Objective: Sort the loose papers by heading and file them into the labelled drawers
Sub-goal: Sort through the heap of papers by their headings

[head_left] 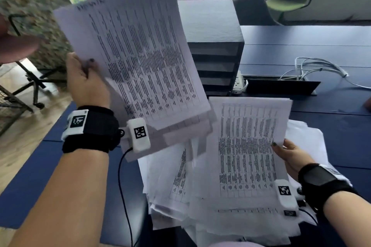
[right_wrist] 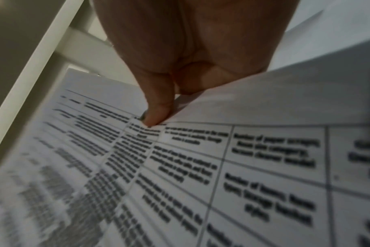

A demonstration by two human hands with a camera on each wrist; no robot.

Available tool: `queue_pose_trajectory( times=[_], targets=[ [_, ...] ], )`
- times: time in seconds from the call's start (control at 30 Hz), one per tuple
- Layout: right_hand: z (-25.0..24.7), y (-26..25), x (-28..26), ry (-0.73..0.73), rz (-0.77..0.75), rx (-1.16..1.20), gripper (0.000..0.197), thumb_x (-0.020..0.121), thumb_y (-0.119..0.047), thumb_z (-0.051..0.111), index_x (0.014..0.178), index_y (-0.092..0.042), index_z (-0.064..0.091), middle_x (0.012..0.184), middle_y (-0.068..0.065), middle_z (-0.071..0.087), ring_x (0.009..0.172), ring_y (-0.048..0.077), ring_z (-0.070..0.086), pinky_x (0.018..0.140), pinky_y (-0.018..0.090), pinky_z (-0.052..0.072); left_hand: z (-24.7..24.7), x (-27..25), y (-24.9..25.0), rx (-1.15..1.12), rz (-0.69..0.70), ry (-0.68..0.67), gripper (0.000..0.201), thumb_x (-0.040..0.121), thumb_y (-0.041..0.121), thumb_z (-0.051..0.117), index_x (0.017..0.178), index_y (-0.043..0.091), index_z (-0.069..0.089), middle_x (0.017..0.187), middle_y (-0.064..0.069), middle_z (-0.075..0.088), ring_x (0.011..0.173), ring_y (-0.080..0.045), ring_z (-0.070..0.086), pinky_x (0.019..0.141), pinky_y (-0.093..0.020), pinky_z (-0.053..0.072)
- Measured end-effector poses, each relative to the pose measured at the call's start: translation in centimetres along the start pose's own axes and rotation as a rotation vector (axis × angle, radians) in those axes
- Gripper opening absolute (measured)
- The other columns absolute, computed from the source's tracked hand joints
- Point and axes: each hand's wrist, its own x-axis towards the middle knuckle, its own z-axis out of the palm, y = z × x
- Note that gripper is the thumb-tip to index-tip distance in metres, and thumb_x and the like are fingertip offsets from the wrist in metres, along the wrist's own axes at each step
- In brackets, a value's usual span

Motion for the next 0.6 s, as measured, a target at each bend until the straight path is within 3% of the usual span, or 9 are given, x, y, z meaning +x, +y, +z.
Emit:
queue_pose_trajectory(
  times=[0.03, 0.1, 0.2, 0.3, 0.37, 0.47, 0.53, 0.6],
  targets=[
    [-0.3, -0.1, 0.1, -0.001, 0.001, 0.028, 0.052, 0.059, -0.019, 0.077, 0.108, -0.009, 0.061, 0.094, 0.006, 0.073, 0.074, 0.017, 0.07, 0.076, 0.039, 0.056, 0.2, -0.6, -0.3, 0.053, -0.04, -0.026, 0.009, 0.093, 0.008, 0.043, 0.096, 0.013, 0.049, 0.086, 0.007, 0.053, 0.076, 0.005, 0.047, 0.071, 0.0, 0.031],
    [-0.7, -0.5, -0.1, -0.018, -0.004, 0.074, 0.033, 0.069, -0.01, 0.063, 0.102, -0.012, 0.065, 0.09, 0.007, 0.073, 0.075, 0.02, 0.07, 0.07, 0.039, 0.058, 0.4, -1.8, -1.2, 0.133, -0.097, -0.069, 0.007, 0.094, 0.007, 0.042, 0.098, 0.008, 0.048, 0.093, -0.006, 0.052, 0.084, -0.01, 0.046, 0.065, -0.005, 0.032],
    [-1.1, -1.5, -0.4, -0.04, -0.013, 0.097, 0.027, 0.07, -0.005, 0.054, 0.087, -0.016, 0.074, 0.089, 0.006, 0.073, 0.076, 0.019, 0.07, 0.066, 0.037, 0.059, 0.4, -3.5, -2.3, 0.257, -0.192, -0.074, 0.006, 0.096, 0.008, 0.04, 0.098, 0.011, 0.045, 0.106, -0.018, 0.058, 0.084, -0.013, 0.043, 0.064, -0.017, 0.027],
    [-1.5, -2.3, -0.9, -0.066, -0.029, 0.119, 0.03, 0.077, -0.002, 0.05, 0.079, -0.018, 0.075, 0.086, 0.006, 0.074, 0.073, 0.02, 0.071, 0.062, 0.036, 0.058, 0.0, -4.4, -3.8, 0.315, -0.267, -0.061, 0.017, 0.098, 0.008, 0.038, 0.111, 0.003, 0.048, 0.117, -0.019, 0.058, 0.089, -0.022, 0.049, 0.071, -0.017, 0.027],
    [-1.4, -2.8, -1.1, -0.092, -0.034, 0.127, 0.035, 0.081, 0.001, 0.047, 0.079, -0.019, 0.076, 0.085, 0.005, 0.074, 0.073, 0.018, 0.07, 0.062, 0.033, 0.058, -0.4, -4.6, -4.5, 0.321, -0.321, -0.067, 0.012, 0.099, 0.01, 0.038, 0.108, 0.007, 0.045, 0.118, -0.018, 0.057, 0.087, -0.02, 0.046, 0.072, -0.019, 0.027],
    [-0.4, -3.6, -1.4, -0.153, -0.035, 0.134, 0.034, 0.073, -0.001, 0.048, 0.08, -0.019, 0.076, 0.085, 0.005, 0.074, 0.074, 0.016, 0.07, 0.065, 0.032, 0.059, -0.4, -5.0, -5.7, 0.318, -0.35, -0.114, 0.009, 0.099, 0.014, 0.04, 0.105, 0.008, 0.045, 0.112, -0.018, 0.058, 0.084, -0.015, 0.044, 0.07, -0.024, 0.029],
    [0.3, -4.2, -1.3, -0.192, -0.033, 0.137, 0.036, 0.078, 0.002, 0.045, 0.08, -0.018, 0.076, 0.086, 0.005, 0.074, 0.074, 0.016, 0.071, 0.064, 0.031, 0.059, -0.1, -5.4, -5.9, 0.268, -0.356, -0.164, 0.016, 0.099, 0.015, 0.04, 0.11, 0.006, 0.046, 0.106, -0.014, 0.058, 0.084, -0.017, 0.047, 0.072, -0.026, 0.031],
    [1.1, -4.9, -1.3, -0.223, -0.039, 0.137, 0.039, 0.08, 0.005, 0.044, 0.081, -0.017, 0.076, 0.087, 0.006, 0.074, 0.076, 0.017, 0.071, 0.065, 0.031, 0.059, 0.7, -6.2, -5.7, 0.21, -0.353, -0.204, 0.008, 0.098, 0.015, 0.04, 0.102, 0.012, 0.046, 0.095, -0.007, 0.055, 0.08, -0.018, 0.047, 0.068, -0.026, 0.032]
  ],
)
